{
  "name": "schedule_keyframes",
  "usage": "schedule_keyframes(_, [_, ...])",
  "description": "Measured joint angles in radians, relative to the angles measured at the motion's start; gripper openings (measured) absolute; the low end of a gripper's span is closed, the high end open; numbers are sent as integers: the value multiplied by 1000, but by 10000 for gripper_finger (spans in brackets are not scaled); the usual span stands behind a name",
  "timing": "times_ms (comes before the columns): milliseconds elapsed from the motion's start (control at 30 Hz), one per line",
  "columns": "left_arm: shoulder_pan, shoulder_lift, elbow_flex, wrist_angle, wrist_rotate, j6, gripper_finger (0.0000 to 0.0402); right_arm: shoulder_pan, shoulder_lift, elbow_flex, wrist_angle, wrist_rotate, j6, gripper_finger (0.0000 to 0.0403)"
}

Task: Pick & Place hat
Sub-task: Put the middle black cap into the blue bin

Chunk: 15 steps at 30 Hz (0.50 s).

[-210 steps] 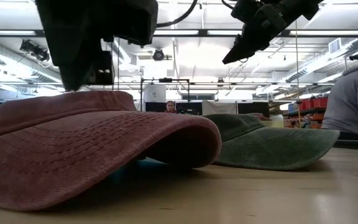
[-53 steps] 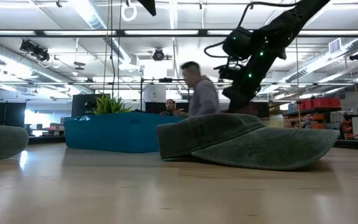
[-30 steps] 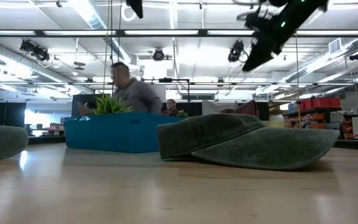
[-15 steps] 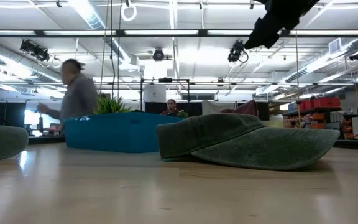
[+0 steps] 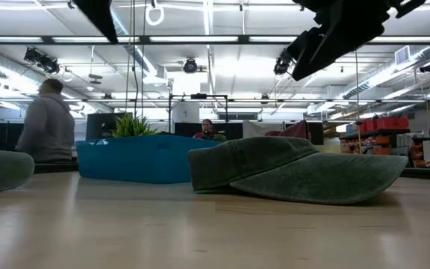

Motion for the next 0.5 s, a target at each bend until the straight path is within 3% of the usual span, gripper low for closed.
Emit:
schedule_keyframes(200, [23,-173,-290,440,338,221,177,-5,38,0,25,1,-9,186])
schedule_keyframes(333, [36,-225,-388,541,350,234,177,-5,125,0,48,-34,-1,186])
schedule_keyframes(500, [50,-238,-437,521,310,211,177,-7,239,-1,131,-43,-69,186])
